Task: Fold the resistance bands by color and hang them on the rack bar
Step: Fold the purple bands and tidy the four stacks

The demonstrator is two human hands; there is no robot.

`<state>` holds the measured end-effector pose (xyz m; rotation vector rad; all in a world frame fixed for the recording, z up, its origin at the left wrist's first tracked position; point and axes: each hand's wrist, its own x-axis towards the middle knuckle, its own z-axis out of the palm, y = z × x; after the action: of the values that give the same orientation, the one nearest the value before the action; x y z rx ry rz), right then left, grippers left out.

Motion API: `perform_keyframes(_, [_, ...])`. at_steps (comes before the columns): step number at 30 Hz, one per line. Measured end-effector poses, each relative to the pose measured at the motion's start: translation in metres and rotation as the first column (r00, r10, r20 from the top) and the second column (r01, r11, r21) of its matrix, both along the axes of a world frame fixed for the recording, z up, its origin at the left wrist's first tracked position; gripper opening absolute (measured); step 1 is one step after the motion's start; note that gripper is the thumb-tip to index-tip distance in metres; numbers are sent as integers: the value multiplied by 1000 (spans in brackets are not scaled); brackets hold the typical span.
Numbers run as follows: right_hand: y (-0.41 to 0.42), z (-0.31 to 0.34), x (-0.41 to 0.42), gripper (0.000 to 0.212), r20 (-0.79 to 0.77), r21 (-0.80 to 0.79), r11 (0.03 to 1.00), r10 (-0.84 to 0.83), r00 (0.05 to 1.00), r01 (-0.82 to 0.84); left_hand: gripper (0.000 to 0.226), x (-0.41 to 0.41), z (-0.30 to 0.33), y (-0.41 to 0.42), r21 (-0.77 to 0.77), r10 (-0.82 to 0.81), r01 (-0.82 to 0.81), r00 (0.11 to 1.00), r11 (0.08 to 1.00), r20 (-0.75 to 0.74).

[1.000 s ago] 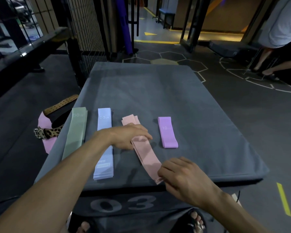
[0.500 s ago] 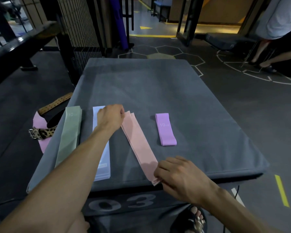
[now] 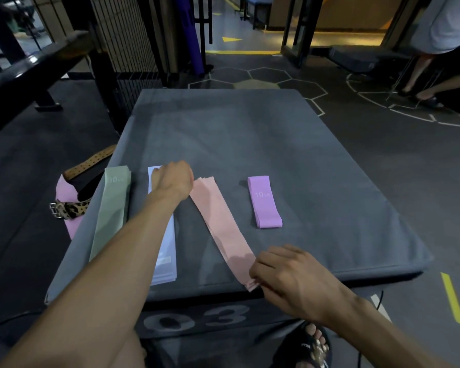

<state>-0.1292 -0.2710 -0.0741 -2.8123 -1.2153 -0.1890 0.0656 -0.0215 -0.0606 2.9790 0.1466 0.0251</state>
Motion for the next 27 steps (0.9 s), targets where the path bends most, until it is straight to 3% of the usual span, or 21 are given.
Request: perform_keyframes(27, [-1,-2,-3,9,15,-2,1000,13,1000,-13,21,10,-8,-8,-100,-81,92,991,991,110])
